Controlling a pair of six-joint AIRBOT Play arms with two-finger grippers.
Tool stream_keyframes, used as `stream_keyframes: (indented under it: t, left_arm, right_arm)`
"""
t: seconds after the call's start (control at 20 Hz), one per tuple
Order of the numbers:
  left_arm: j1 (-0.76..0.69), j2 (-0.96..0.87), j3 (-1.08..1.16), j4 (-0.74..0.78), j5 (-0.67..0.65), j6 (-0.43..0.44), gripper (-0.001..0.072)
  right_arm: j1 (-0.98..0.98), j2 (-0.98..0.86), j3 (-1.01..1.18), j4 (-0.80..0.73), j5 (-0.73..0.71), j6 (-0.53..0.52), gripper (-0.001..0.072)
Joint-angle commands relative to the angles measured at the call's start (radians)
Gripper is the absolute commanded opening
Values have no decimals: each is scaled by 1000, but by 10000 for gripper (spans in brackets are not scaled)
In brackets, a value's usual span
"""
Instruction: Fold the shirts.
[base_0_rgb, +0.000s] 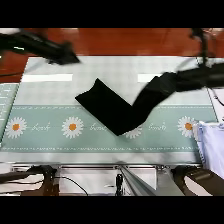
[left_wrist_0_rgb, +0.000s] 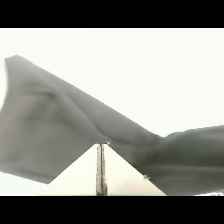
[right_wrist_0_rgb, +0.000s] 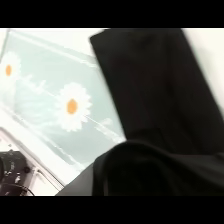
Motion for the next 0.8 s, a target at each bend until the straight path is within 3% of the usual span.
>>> stream_keyframes:
  t: [0.0,0.15,0.35,0.75]
  left_arm:
    - [240,226,-56,0,16,66,28]
    - [325,389,-166,0,79,100,28]
    - [319,528,-347,-1,124,118,28]
    - [195,564,-635,-5,238,117,28]
  right_arm:
    - [169,-282,193,3,-89,16,22]
    - [261,-535,385,5,-112,32,22]
    - [322,-767,564,5,-144,52,22]
    - [308,-874,666,6,-175,110,22]
